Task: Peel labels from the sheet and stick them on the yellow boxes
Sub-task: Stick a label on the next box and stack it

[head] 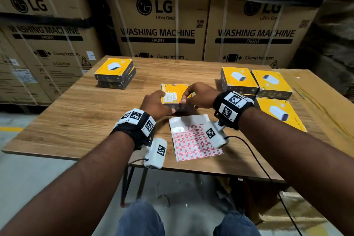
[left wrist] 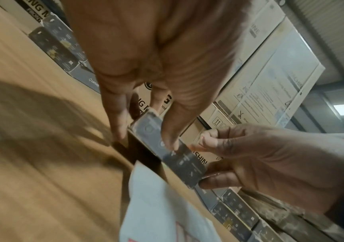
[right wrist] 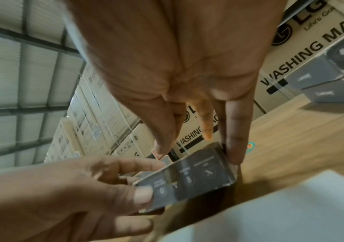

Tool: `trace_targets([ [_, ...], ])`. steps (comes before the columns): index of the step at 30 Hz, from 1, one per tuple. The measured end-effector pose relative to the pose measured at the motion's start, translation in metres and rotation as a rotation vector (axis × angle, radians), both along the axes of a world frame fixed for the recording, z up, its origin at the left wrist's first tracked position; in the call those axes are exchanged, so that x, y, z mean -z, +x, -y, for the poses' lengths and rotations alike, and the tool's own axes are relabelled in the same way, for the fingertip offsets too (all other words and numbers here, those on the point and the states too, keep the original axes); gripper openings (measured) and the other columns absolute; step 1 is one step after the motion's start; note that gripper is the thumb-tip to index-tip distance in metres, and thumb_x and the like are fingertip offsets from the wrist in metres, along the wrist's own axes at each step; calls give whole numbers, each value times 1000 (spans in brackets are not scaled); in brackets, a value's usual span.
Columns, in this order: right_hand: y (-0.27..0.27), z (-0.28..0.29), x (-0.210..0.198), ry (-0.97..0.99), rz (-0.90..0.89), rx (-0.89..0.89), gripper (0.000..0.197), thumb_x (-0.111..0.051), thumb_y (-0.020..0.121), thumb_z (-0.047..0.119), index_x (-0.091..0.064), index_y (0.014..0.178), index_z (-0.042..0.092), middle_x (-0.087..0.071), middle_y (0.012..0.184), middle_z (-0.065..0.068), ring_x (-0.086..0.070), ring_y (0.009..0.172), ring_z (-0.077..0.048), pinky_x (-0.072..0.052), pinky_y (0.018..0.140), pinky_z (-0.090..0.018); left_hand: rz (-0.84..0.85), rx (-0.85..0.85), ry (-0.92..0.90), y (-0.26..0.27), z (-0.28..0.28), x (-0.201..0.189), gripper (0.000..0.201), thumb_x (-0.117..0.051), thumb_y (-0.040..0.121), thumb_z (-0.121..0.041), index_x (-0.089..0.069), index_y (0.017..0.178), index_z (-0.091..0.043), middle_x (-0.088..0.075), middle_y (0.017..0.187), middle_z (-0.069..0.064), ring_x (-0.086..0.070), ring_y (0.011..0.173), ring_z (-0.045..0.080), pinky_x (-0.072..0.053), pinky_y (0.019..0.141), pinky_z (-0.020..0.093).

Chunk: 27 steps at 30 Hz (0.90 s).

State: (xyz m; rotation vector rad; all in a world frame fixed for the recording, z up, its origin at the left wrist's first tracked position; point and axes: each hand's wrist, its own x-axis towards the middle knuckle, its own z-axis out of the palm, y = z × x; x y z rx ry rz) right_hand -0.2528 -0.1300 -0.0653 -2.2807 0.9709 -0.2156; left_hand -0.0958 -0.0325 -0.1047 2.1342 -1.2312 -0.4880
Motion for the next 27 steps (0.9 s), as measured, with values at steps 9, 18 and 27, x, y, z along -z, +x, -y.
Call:
trace_targets([
  [9, 3, -10, -27, -23, 48, -54, 14, -70, 88, 19, -68, 75, 22, -67, 74, 5, -59, 75, -12, -46, 66, -25, 18, -32, -252, 1, -1, -25, 32, -72, 85, -21, -67, 117, -25, -59, 130, 3, -55, 119, 22, -45, 103, 33],
  [18, 6, -16, -50, -405, -58, -120, 5, -69, 89, 18, -71, 94, 17, -64, 86, 5, -57, 84, -12, -37, 71, -22, -33, 0, -319, -2, -3, -33, 17, -66, 90, -18, -71, 106, -22, -61, 103, -9, -63, 100, 18, -53, 92, 38],
  [27, 14, -22, -54, -564, -129, -172, 11, -69, 88, 20, -70, 99, 23, -69, 99, 1, -61, 90, -16, -47, 74, -28, -62, 31, -277, -3, 0, -38, 9, -66, 89, -20, -68, 94, -28, -70, 97, -1, -68, 91, 26, -57, 86, 41],
])
